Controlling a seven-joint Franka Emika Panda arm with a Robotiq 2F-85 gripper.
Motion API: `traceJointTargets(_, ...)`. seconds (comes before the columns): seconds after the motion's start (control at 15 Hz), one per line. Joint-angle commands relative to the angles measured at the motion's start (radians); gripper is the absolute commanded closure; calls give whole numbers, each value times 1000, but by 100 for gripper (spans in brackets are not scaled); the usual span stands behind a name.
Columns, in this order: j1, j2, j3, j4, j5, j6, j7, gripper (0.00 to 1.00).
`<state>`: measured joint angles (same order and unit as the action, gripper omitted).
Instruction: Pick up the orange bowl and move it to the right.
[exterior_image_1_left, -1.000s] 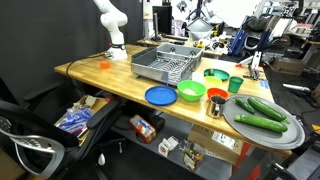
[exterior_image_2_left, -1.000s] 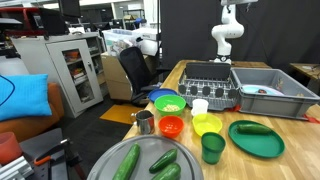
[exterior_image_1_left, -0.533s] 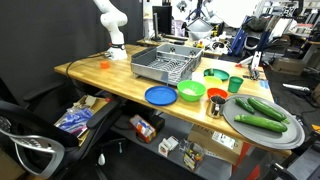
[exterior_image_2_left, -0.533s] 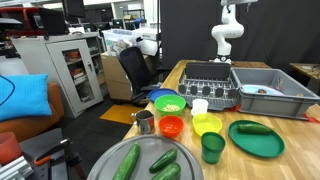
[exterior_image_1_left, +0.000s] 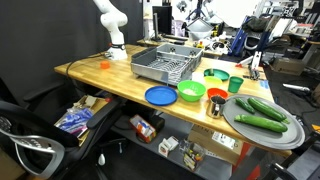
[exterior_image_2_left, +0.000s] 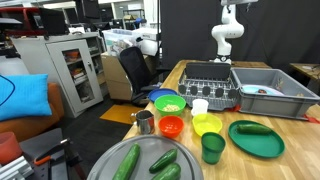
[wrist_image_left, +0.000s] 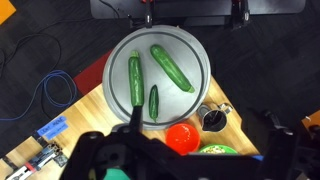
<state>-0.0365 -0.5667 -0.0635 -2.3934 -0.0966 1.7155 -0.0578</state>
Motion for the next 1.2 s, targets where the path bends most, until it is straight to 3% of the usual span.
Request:
traceJointTargets(0.0, 10, 52, 2, 0, 19, 121, 1, 0)
traceJointTargets(0.47, 11, 231, 1, -65, 48, 379, 2, 0)
traceJointTargets(1.13, 7, 283, 9, -70, 46, 384, 3, 0)
